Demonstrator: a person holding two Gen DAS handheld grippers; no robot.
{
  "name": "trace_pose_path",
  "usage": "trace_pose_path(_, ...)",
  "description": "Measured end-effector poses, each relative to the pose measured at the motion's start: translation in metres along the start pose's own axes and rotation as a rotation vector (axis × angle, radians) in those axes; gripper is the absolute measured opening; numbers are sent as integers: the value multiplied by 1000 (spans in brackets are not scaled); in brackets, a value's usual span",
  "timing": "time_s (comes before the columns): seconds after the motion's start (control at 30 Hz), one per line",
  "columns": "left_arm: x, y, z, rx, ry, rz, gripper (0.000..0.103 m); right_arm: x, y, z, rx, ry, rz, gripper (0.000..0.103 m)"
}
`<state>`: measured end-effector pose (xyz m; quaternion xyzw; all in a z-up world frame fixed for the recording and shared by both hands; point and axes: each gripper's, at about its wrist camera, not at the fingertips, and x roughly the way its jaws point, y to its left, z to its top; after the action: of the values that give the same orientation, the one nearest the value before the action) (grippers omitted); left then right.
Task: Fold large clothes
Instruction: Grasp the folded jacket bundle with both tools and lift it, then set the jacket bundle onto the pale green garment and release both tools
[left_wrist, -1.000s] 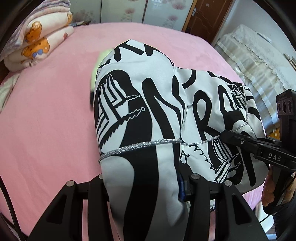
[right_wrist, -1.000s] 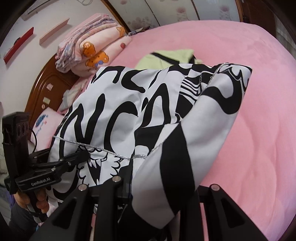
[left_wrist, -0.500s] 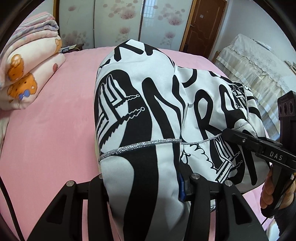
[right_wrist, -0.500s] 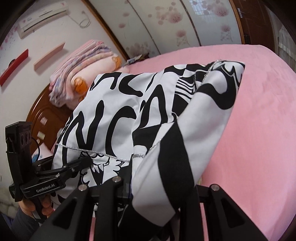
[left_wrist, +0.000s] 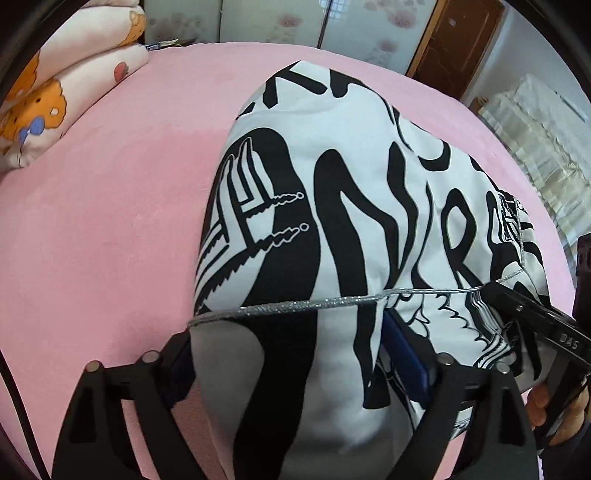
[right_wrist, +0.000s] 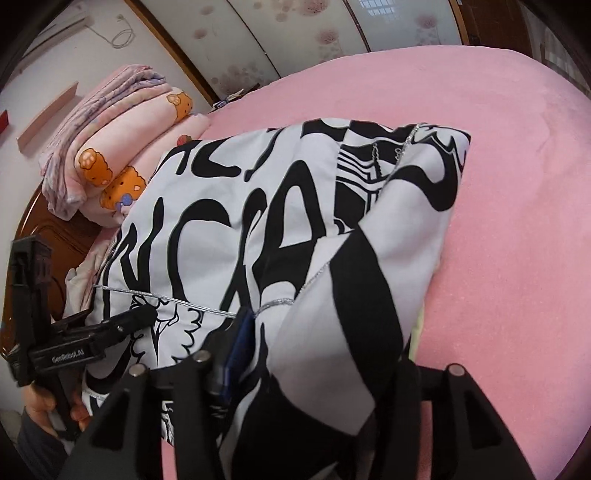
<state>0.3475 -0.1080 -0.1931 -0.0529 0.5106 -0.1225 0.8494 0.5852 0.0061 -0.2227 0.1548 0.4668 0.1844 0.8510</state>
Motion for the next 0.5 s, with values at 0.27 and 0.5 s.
trace_pose_path(0.27, -47, -17, -31, -8, -94, 107, 89, -50, 10, -1, -144, 20, -132, 65)
trace_pose_path(0.5, -90, -43, -52, -11, -183, 198, 6, -102, 33, -2, -217, -127, -191, 62)
